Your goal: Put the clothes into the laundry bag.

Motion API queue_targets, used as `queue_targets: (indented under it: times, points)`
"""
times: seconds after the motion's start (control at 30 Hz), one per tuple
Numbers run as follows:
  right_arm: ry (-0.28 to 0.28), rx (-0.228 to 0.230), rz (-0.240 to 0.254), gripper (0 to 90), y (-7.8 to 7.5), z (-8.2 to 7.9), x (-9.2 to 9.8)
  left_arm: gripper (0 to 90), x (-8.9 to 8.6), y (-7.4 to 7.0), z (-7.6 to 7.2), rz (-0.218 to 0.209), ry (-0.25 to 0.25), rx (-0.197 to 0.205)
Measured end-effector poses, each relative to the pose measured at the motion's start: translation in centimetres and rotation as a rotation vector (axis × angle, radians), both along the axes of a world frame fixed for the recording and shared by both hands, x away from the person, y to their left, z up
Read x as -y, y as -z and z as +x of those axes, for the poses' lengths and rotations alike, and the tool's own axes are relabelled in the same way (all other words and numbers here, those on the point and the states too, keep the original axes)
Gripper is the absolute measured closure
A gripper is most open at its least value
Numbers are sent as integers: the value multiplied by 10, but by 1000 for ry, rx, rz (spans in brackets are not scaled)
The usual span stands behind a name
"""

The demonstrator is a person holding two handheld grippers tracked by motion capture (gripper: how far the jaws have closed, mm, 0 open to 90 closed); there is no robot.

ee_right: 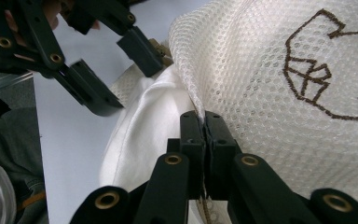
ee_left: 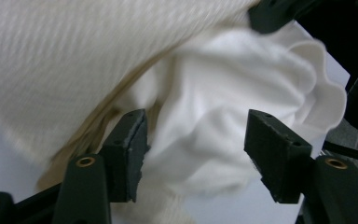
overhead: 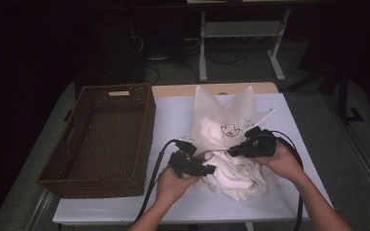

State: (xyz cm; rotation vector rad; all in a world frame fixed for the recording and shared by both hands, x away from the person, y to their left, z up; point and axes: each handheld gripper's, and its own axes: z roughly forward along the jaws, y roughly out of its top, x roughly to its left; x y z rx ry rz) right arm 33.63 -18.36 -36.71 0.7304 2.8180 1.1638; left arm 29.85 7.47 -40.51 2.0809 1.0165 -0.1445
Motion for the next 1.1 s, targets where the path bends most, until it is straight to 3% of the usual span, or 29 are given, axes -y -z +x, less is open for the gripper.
queue_targets:
  times: [0.1, 0.2, 0.23, 0.3, 0.33, 0.4, 0.5, 0.57, 0.73, 0.87, 0.97, 1.1]
  points:
    - [0, 2, -1, 873, 0, 0, -1, 389, -3, 13, -2, -38, 21, -96]
    - [-2, 1, 0, 872, 1, 1, -2, 404, 8, 24, -5, -83, 69, -179]
    - [-3, 0, -1, 872, 1, 1, -2, 403, 14, 27, -5, -69, 86, -192]
    - [-6, 2, -1, 873, 1, 1, -3, 405, 27, 32, -4, -23, 87, -170]
    - [-9, 4, -1, 872, 2, 1, -4, 427, 32, 34, -3, -21, 63, -159]
    - [-10, 6, -1, 872, 1, 0, -4, 521, 41, 39, 2, -31, 30, -144]
    - [-11, 10, 2, 872, 0, -1, -3, 763, 54, 42, 7, -76, 18, -97]
    - [-14, 13, 4, 873, -1, -2, -2, 817, 60, 39, 11, -94, 13, -61]
    - [-28, 36, 3, 875, -10, -6, 0, 831, 63, 22, 25, -166, -65, 10]
    - [-14, 58, 23, 877, -19, -8, 3, 834, 57, 16, 40, -185, -155, 61]
    - [-1, 32, 16, 877, -11, -1, 1, 828, 56, 25, 45, -171, -172, 34]
    - [-5, -5, 7, 877, 2, 5, -2, 777, 47, 31, 41, -146, -133, -4]
